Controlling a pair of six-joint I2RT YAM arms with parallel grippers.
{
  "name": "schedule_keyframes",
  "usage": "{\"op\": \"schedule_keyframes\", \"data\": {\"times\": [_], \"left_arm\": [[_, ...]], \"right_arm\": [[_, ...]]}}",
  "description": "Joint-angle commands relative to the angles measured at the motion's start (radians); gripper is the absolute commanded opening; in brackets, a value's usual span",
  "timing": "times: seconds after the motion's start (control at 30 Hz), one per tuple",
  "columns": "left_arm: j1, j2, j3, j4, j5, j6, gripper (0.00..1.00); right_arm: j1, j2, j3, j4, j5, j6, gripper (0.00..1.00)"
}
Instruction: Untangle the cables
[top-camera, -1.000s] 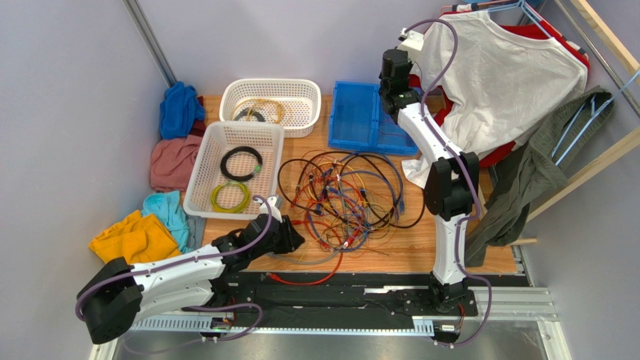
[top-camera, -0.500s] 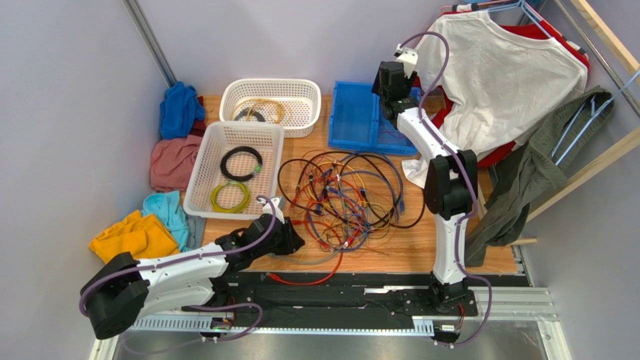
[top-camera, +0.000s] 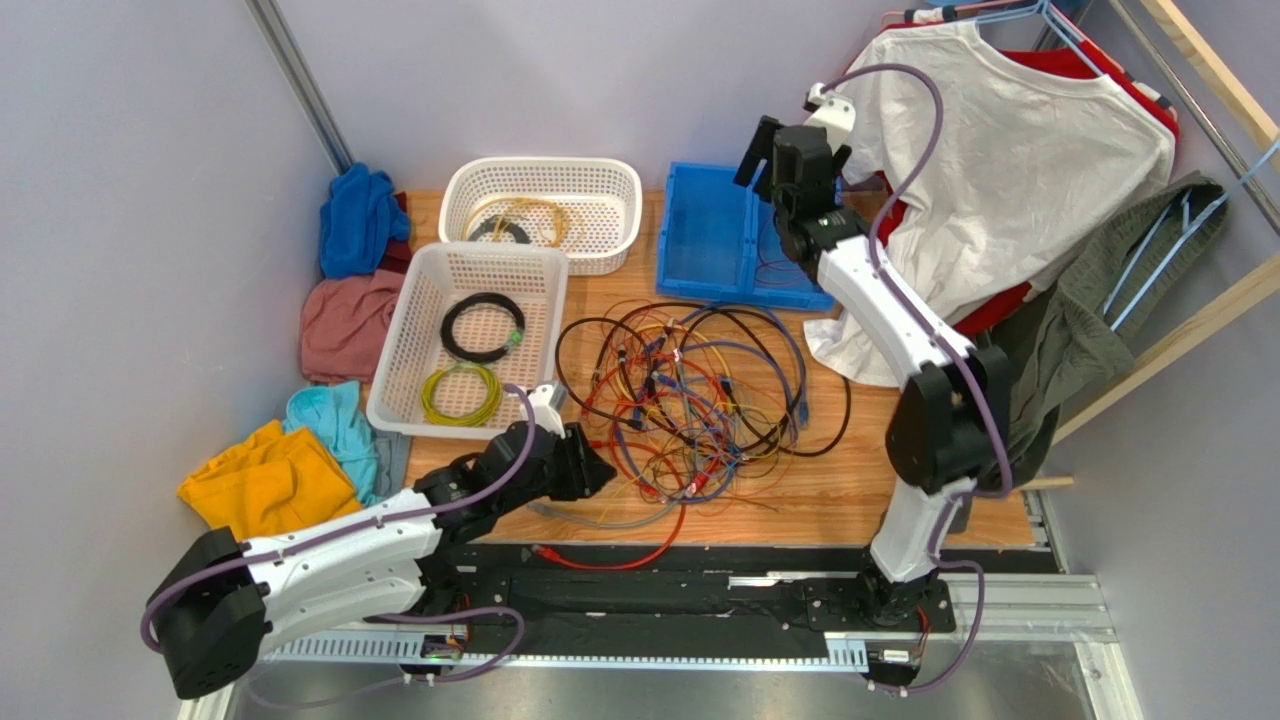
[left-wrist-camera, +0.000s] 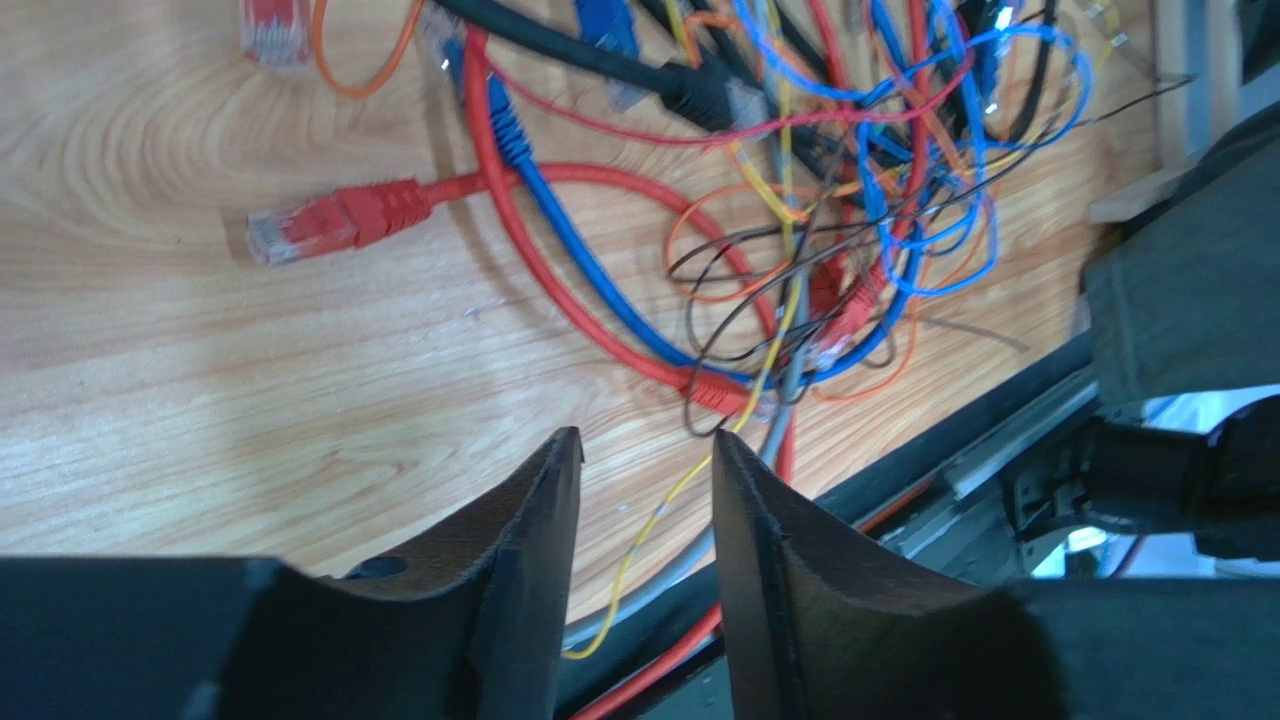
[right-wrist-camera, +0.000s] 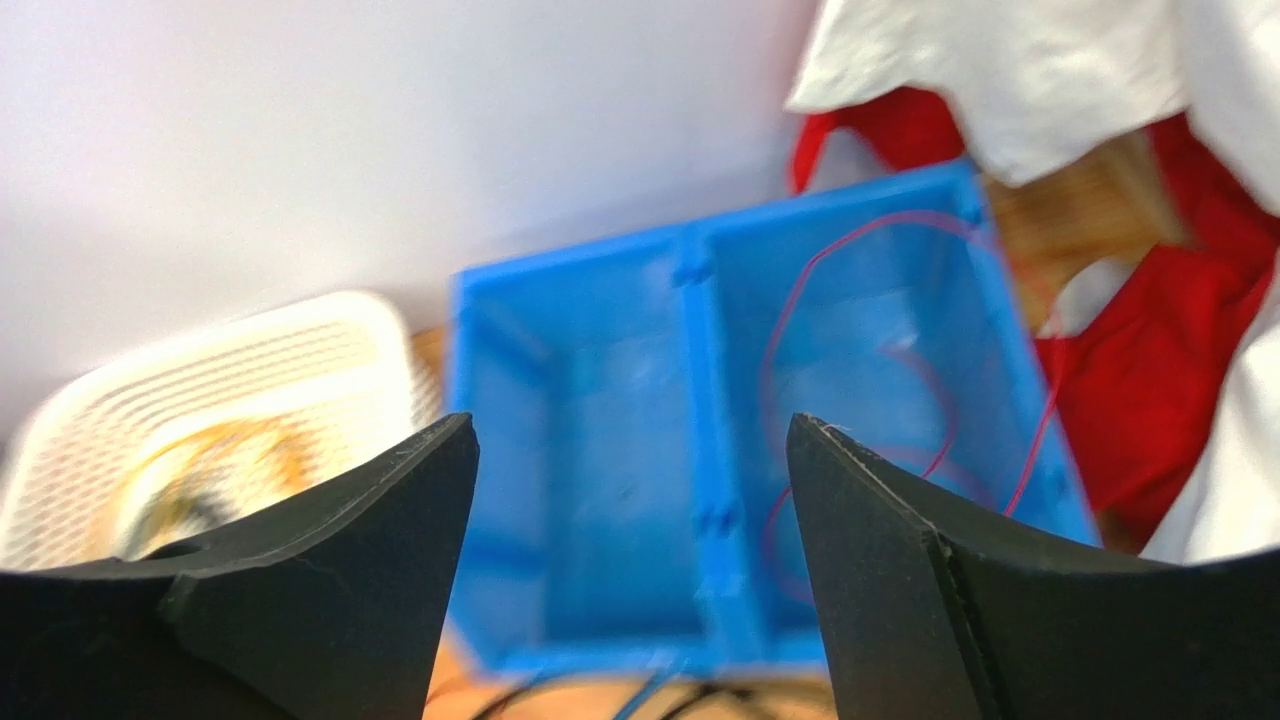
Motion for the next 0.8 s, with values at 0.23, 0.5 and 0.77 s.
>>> {"op": "schedule_keyframes", "data": {"times": [0.23,0.5,0.77], "left_arm": [[-0.003,-0.041,0.135,-0.068,-0.027,0.078,0.61],[-0.003,-0.053,0.189,-0.171,-0.114,0.104,0.54],[-0.003,-0.113,0.165,-0.228,-0.130,0.051,0.52]], "right_arm": [[0.316,-0.493,-0.743,0.250,-0.256,0.171,0.70],[0.483,-0.528,-0.915,0.239,-0.277,0.065,0.68],[0.481,-0.328,-0.775,0.195,-0.122,-0.002,0.71]]}}
